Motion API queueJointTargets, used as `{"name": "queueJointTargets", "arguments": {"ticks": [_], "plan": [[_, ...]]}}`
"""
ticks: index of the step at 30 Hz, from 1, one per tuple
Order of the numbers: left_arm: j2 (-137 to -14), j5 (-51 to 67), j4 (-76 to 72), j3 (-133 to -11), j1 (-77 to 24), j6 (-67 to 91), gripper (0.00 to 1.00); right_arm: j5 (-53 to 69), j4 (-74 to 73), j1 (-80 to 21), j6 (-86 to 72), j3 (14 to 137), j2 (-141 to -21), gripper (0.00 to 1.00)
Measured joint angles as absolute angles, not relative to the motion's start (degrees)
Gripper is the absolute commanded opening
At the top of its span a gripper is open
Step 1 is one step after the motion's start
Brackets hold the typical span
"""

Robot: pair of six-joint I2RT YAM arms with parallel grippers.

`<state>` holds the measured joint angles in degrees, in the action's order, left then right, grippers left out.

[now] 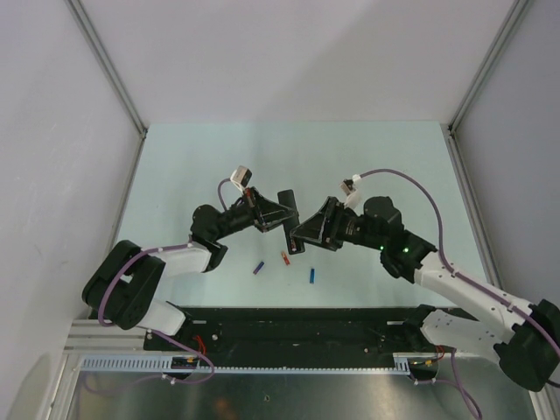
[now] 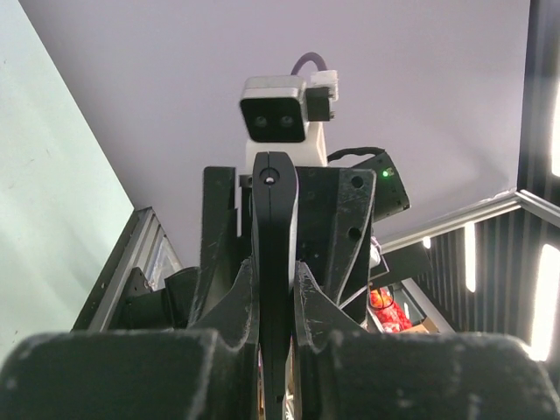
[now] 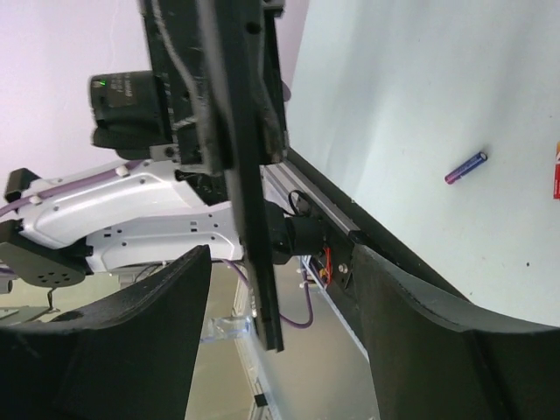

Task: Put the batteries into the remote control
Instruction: Load the battery into the remote control, then pick up the battery from the center of the board.

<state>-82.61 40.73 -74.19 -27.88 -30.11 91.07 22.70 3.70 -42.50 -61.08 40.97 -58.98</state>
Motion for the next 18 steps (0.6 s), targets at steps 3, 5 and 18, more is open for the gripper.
{"name": "queueJointTargets", "arguments": {"ticks": [3, 5, 18], "plan": [[-82.6, 40.8, -74.5, -27.9, -30.1, 91.0, 0.00, 22.5, 1.7, -41.2, -60.4, 41.7, -55.9, 0.71], [-82.6, 40.8, -74.5, -27.9, -30.0, 91.0, 0.00, 21.9, 0.2, -40.0, -59.4, 42.2, -53.3, 0.70], [-79.5, 41.4, -74.8, -18.2, -26.6, 87.9, 0.00, -2.8, -24.8, -44.7, -45.8, 44.1, -54.0, 0.63]]}}
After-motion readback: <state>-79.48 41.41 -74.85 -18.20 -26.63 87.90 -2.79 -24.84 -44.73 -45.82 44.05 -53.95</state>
